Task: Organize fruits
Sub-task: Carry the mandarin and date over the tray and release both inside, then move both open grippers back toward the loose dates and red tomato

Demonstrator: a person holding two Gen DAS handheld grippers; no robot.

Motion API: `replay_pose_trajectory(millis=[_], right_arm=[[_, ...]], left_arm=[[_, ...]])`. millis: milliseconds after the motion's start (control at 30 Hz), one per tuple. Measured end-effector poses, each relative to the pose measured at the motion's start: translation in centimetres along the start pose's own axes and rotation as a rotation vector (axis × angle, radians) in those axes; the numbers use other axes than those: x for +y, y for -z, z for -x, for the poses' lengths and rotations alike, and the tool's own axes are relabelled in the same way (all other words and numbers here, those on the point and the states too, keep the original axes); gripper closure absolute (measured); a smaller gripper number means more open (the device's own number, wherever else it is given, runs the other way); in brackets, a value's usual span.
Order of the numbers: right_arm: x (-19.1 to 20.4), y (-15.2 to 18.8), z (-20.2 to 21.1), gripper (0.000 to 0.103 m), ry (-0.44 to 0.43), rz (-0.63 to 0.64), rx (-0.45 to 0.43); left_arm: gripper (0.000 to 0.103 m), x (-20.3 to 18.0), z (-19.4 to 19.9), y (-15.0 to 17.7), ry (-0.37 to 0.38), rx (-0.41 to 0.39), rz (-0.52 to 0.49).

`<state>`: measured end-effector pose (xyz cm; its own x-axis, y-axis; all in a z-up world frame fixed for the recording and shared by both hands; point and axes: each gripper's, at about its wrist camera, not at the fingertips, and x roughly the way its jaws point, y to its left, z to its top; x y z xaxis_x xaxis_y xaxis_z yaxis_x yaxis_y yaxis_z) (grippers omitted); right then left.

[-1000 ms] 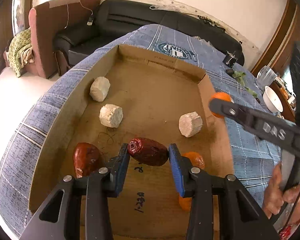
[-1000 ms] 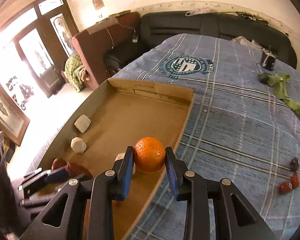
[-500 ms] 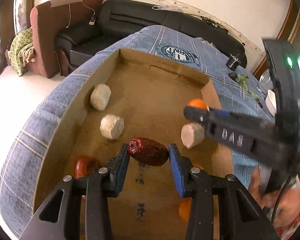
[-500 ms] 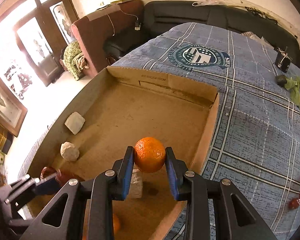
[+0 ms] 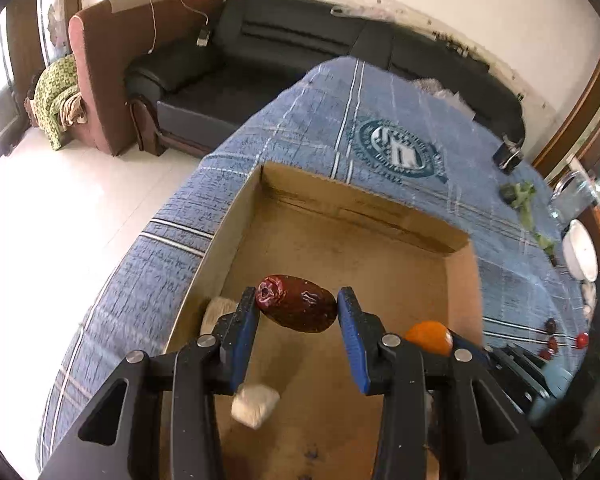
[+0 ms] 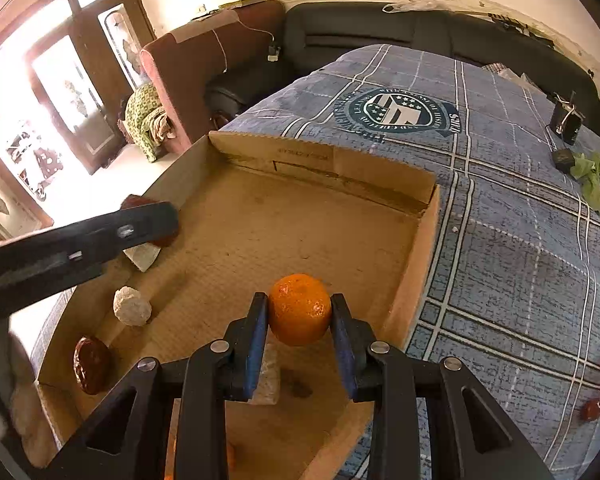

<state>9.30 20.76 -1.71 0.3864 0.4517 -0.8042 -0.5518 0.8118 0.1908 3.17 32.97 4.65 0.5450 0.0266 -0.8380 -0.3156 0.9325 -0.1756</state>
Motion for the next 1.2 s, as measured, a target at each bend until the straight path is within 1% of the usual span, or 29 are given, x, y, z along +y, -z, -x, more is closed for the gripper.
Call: replay_pose_trajectory(millis=[133,333,400,433,467,500,533,567,600,700,767,867,900,967,1000,1100,1167,1200], right_arm=[[0.2,0.0,-0.4,0.068,0.002,0.013,0.007],[0.6,-0.1,-0.7,0.068,0.011,0.03,0.002],[0.7,-0.1,-0.7,0.067,0.017,0.038,-0.003],[0.8,-0.1,-0.7,0.067,0.02,0.04,-0.004],[0.8,-0.1,-0.7,0.063,0.018,0.039,-0.007],[0.7,-0.1,-0.6,0.056,0.014,0.034,-0.012],[0.7,-0.1,-0.4,0.053,0.008,0.029,-0.023],[0.6,-0.1,0.0,0.048,0.006,0.025,-0.035],[0.6,-0.2,0.4,0.046,0.005,0.021,-0.05],[0.4,-0.3,2.0,0.046,-0.007,0.014,-0.086],[0.1,-0.3,3.6,0.046,-0.012,0.011,-0.115],[-0.9,0.5,6.2,0.043,-0.015,-0.006,-0.153],[-1.5,0.9,7.2,0.041,-0.014,-0.018,-0.165],[-2.7,2.0,8.9,0.039,-0.005,-0.044,-0.182],[-3.4,2.8,9.8,0.039,0.003,-0.063,-0.188],[-5.7,5.2,12.1,0.039,0.015,-0.136,-0.203],[-7.1,7.1,13.5,0.039,0.023,-0.195,-0.217],[-7.9,8.1,14.4,0.039,0.035,-0.229,-0.229]], left_arm=[[0.064,0.2,-2.0,-0.4,-0.023,0.047,0.004],[0.064,0.3,-2.6,-0.5,-0.027,0.046,0.012],[0.06,0.4,-2.6,-0.5,-0.014,0.046,0.018],[0.056,0.4,-2.5,-0.5,-0.006,0.046,0.022],[0.054,0.4,-2.3,-0.4,0.003,0.041,0.027],[0.054,0.6,-2.0,-0.4,0.01,0.035,0.032],[0.054,0.7,-1.5,-0.3,0.016,0.024,0.037],[0.053,0.8,-0.8,-0.3,0.024,0.007,0.044],[0.053,0.9,-0.1,-0.2,0.032,-0.007,0.048],[0.05,1.0,2.5,0.1,0.05,-0.063,0.052],[0.042,0.9,4.5,0.6,0.059,-0.109,0.048],[0.037,0.4,7.5,1.7,0.078,-0.171,0.035],[0.036,0.2,8.4,2.1,0.088,-0.186,0.03],[0.029,-0.6,9.8,3.2,0.104,-0.211,0.018],[0.028,-1.2,10.3,3.8,0.109,-0.22,0.011],[0.022,-3.3,11.3,5.8,0.114,-0.235,-0.014],[0.015,-5.0,11.6,7.4,0.11,-0.242,-0.024],[0.015,-5.5,11.6,7.9,0.115,-0.243,-0.026]])
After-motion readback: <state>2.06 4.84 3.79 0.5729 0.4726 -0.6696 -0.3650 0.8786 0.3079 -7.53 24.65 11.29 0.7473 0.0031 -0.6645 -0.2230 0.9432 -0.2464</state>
